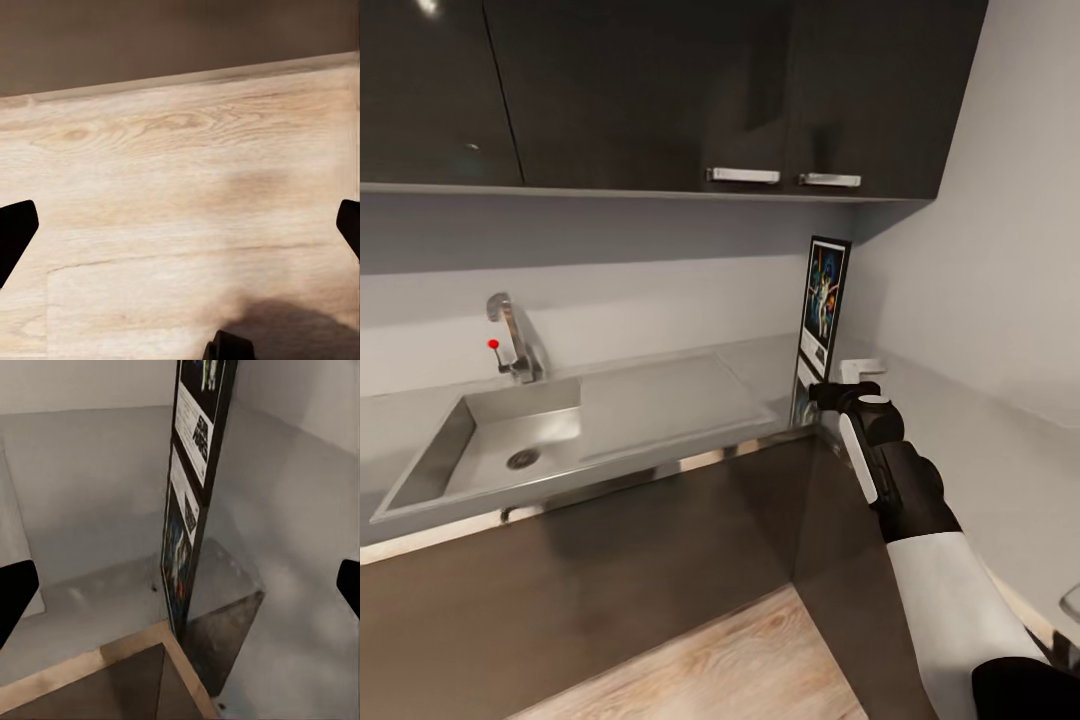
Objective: Pick up the poster from the kitchen countertop and hang it on one of the wall nails in the kitchen.
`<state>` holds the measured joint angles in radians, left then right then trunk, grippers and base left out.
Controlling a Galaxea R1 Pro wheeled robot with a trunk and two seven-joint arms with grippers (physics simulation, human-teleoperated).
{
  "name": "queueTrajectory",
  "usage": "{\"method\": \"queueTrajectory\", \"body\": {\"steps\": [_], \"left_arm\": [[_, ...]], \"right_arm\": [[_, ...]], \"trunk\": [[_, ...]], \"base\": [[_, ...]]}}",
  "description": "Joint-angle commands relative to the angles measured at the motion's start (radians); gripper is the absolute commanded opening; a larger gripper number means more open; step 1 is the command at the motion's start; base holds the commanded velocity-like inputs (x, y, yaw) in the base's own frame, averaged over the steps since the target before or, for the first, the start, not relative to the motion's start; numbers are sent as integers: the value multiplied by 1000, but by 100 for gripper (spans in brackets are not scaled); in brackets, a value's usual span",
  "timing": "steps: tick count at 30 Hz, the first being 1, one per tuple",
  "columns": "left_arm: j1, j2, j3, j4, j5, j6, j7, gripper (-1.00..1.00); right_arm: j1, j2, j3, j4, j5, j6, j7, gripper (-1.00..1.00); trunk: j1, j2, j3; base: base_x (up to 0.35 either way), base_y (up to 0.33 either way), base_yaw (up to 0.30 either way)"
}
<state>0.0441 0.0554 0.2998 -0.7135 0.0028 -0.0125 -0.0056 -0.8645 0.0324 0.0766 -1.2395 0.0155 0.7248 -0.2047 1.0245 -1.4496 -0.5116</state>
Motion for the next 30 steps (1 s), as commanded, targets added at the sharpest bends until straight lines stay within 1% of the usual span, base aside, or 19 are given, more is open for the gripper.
{"method": "queueTrajectory", "body": {"steps": [1,8,11,17,26,30], "left_arm": [[0,0,1,-1,0,-1,-1,100],[0,0,12,-1,0,-1,-1,100],[0,0,15,-1,0,-1,-1,100],[0,0,16,-1,0,-1,-1,100],[0,0,17,-1,0,-1,-1,100],[0,0,18,-1,0,-1,-1,100]], "right_arm": [[-1,0,2,0,1,5,-4,100],[-1,0,2,0,1,5,-4,100],[-1,0,2,0,1,5,-4,100],[-1,0,2,0,1,5,-3,100],[0,0,2,0,1,5,-4,100],[-1,0,2,0,1,5,-4,100]], "trunk": [[0,0,-1],[0,0,-1],[0,0,-1],[0,0,-1],[0,0,-1],[0,0,-1]], "base": [[274,-218,0],[270,-215,0],[139,-109,0],[100,-32,0],[290,-3,0],[121,0,0]]}}
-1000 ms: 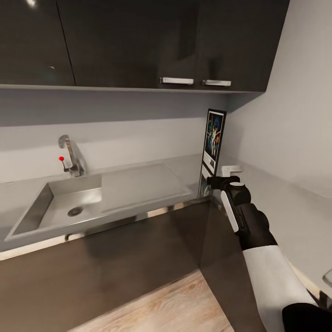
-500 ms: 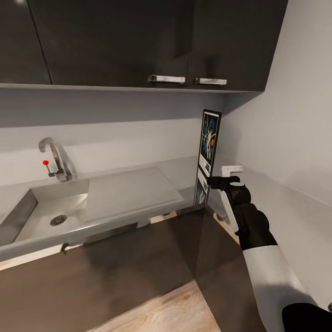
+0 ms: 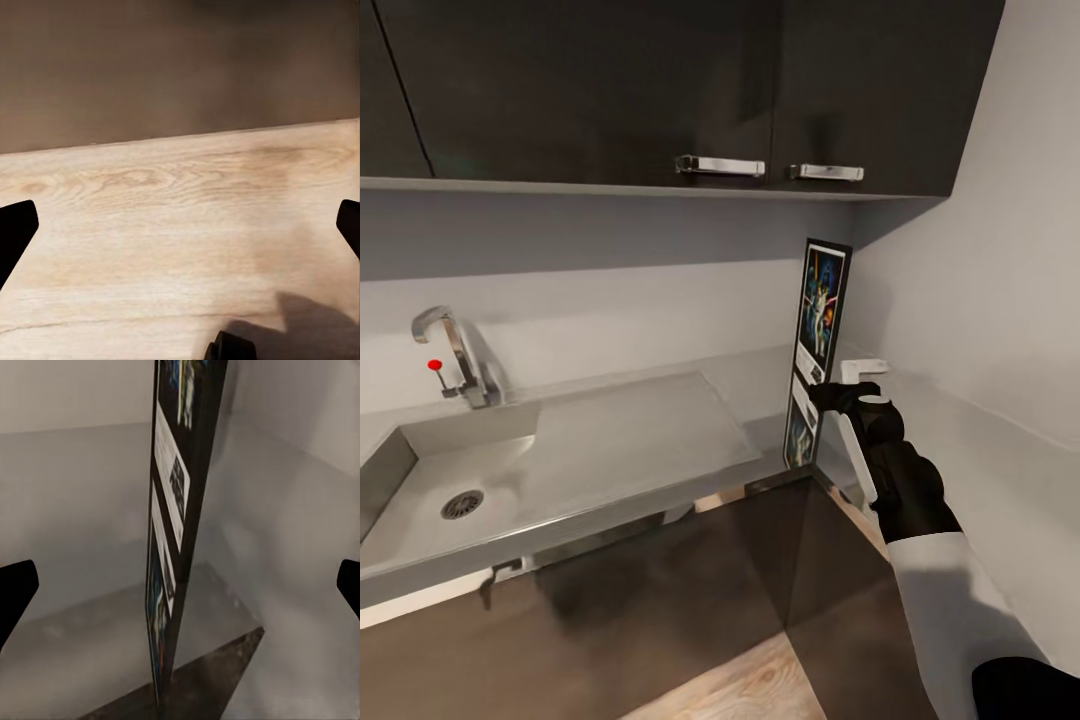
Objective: Pick up the poster from the kitchen countertop and hang it on one of the wall nails in the kitchen.
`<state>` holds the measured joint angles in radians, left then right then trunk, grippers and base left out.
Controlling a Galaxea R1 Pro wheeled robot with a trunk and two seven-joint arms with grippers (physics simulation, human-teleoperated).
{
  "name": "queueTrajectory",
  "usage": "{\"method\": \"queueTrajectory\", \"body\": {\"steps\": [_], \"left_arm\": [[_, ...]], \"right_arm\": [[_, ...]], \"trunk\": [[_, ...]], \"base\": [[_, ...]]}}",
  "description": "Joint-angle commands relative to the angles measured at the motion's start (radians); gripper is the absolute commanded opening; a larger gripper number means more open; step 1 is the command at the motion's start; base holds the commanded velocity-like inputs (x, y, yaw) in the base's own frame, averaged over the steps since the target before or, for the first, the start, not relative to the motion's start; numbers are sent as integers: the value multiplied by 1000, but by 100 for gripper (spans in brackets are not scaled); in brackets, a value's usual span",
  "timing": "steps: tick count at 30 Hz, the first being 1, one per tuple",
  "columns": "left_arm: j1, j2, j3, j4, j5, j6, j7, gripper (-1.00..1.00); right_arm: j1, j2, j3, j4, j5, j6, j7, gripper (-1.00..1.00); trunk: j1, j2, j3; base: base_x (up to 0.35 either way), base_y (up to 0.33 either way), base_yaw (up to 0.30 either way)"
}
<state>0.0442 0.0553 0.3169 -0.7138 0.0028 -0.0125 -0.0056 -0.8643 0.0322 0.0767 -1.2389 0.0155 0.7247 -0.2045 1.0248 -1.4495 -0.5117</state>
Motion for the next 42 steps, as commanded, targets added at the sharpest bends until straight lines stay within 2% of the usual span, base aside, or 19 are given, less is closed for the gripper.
{"method": "queueTrajectory", "body": {"steps": [1,14,42], "left_arm": [[0,0,1,-1,0,-1,-1,100],[0,0,0,-1,0,-1,-1,100],[0,0,1,-1,-1,-1,-1,100]], "right_arm": [[-1,0,2,-1,1,5,-4,100],[-1,0,2,-1,1,5,-4,100],[0,0,2,-1,1,4,-3,100]], "trunk": [[0,0,-1],[0,0,-1],[0,0,-1]], "base": [[81,0,0],[254,0,0],[74,43,0]]}}
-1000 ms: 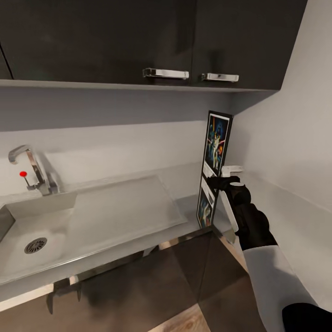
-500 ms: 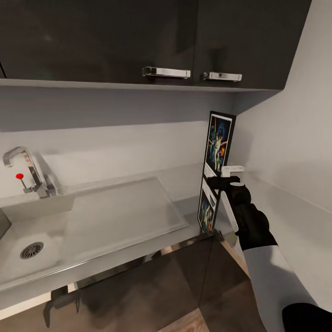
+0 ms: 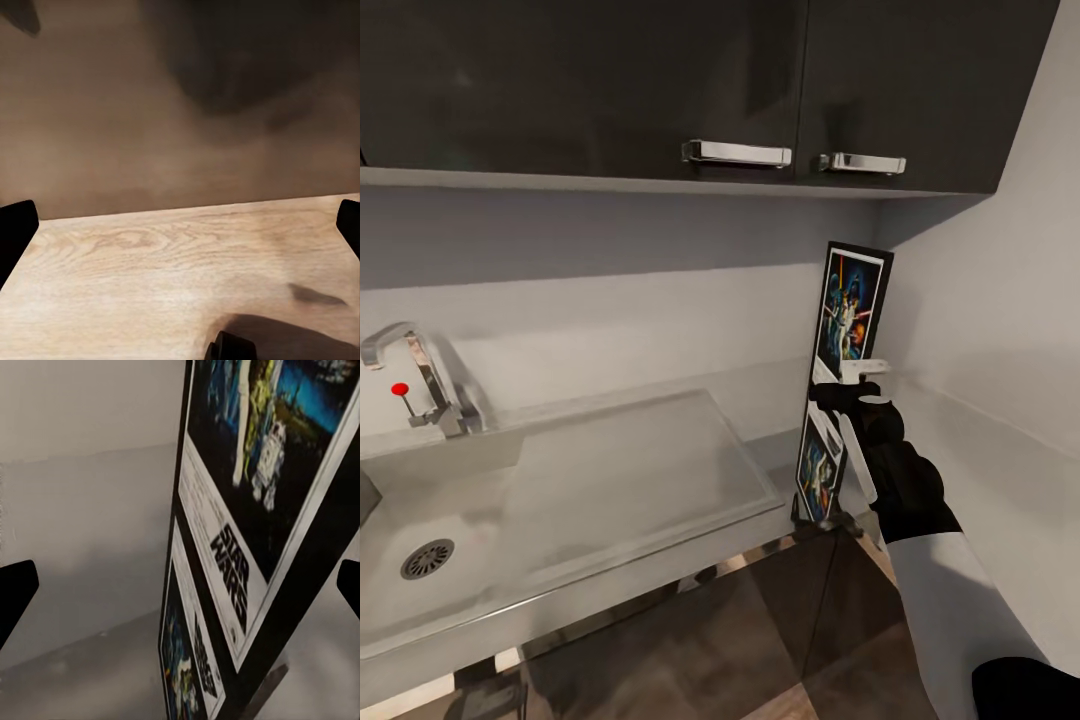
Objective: Pick up the poster from the kitchen countertop and hang it on one of the wall nails in the kitchen.
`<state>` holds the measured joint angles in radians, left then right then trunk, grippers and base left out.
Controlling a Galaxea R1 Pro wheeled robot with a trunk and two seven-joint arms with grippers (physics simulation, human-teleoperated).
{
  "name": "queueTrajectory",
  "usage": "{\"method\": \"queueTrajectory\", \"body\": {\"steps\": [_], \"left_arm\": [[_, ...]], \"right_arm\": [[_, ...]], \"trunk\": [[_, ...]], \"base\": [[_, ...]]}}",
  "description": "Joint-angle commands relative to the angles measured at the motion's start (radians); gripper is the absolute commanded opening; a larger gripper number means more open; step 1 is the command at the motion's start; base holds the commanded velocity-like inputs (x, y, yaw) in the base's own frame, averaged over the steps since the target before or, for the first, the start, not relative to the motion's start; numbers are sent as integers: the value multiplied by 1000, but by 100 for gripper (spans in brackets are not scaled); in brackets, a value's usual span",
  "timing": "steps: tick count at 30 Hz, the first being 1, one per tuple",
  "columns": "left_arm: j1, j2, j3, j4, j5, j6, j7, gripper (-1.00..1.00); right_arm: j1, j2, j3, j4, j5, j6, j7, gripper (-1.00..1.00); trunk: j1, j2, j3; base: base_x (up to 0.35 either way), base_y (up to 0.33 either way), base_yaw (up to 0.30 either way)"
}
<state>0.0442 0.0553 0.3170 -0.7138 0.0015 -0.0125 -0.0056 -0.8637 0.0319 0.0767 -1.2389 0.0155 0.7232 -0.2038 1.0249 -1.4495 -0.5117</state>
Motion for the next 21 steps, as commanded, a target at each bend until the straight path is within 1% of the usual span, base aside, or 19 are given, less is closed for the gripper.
{"method": "queueTrajectory", "body": {"steps": [1,5,7,8,12,21], "left_arm": [[0,0,1,-1,0,-1,-1,100],[0,0,1,-1,0,-1,-1,100],[0,0,1,-1,0,-1,-1,100],[0,0,1,-1,0,-1,-1,100],[0,0,1,-1,0,-1,-1,100],[0,0,1,-1,0,-1,-1,100]], "right_arm": [[-1,0,2,-1,1,5,-4,100],[-1,0,1,-1,1,5,-5,100],[-1,0,-9,-1,1,5,-5,100],[0,0,-60,-1,0,5,-3,100],[0,0,-68,-1,0,5,-3,100],[0,0,-68,0,1,5,-3,100]], "trunk": [[0,-1,-1],[0,-1,-1],[0,-1,-1],[0,-1,-1],[0,-1,0],[0,-1,8]], "base": [[9,6,0],[3,2,0],[0,0,0],[0,0,0],[0,0,-38],[0,0,-167]]}}
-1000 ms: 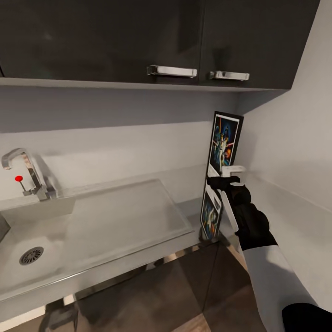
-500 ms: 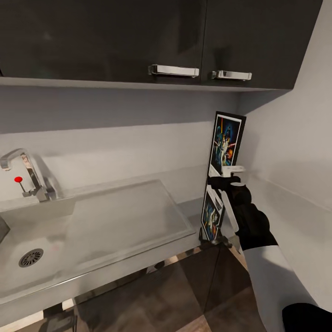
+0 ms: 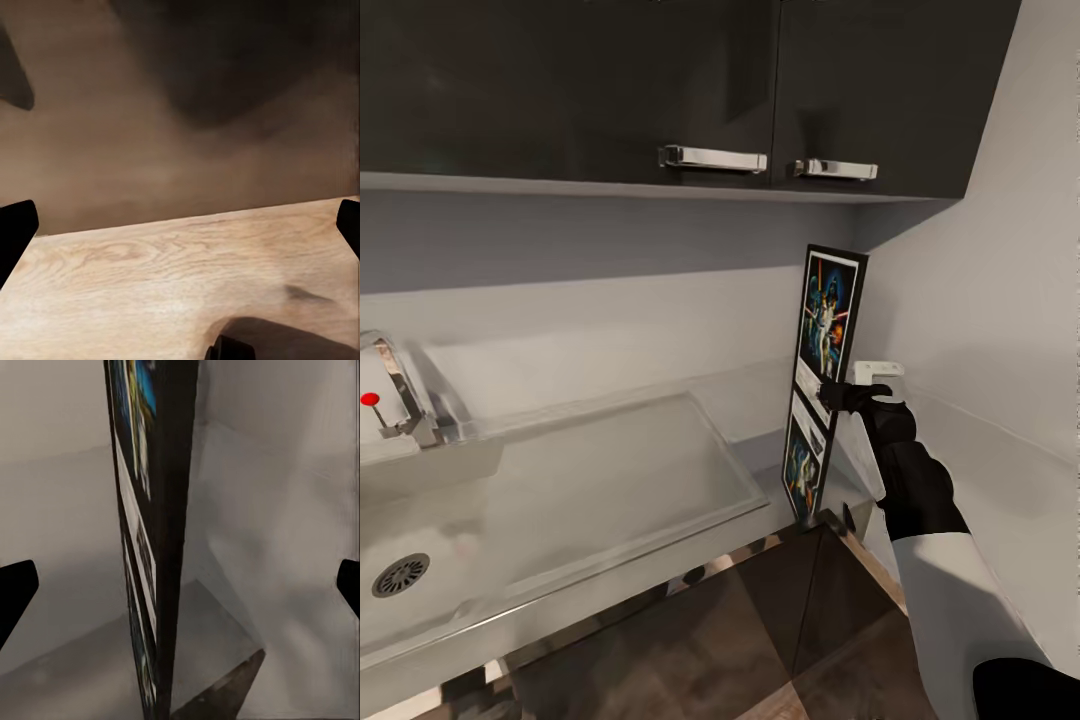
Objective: Pick up the poster from the kitchen countertop and hang it on one of the wall nails in the kitchen.
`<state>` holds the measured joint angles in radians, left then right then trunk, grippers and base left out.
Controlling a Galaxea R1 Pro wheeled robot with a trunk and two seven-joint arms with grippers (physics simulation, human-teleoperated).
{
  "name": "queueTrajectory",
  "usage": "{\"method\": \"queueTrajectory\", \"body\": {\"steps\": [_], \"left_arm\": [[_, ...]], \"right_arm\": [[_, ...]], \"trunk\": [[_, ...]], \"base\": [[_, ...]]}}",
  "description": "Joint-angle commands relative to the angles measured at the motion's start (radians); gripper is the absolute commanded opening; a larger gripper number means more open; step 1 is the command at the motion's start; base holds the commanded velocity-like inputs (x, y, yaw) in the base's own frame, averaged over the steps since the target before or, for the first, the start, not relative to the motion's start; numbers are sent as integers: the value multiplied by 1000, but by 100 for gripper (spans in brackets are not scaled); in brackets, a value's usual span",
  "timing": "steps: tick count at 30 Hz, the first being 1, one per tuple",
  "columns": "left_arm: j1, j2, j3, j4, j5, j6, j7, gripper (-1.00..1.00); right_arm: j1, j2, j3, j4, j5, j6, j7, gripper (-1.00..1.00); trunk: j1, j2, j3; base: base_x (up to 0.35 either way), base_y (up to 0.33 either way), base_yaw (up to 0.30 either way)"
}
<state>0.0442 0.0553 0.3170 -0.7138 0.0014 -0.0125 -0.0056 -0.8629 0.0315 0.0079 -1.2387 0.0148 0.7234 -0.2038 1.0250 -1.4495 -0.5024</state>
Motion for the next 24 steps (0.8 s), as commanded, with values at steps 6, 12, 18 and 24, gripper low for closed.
{"method": "queueTrajectory", "body": {"steps": [6,12,18,24], "left_arm": [[0,0,0,-1,0,-1,-1,100],[0,0,0,-1,0,-1,-1,100],[0,-5,0,-5,0,-3,-1,100],[0,-5,0,-5,0,-3,-1,100]], "right_arm": [[-1,1,1,6,2,5,-3,100],[-1,1,0,31,1,-2,-3,100],[-29,12,5,63,-1,-35,-1,100],[-34,12,5,71,-1,-35,-1,100]], "trunk": [[0,0,1],[0,0,1],[0,-1,1],[0,-1,1]], "base": [[0,0,-40],[0,0,-4],[0,0,0],[0,0,0]]}}
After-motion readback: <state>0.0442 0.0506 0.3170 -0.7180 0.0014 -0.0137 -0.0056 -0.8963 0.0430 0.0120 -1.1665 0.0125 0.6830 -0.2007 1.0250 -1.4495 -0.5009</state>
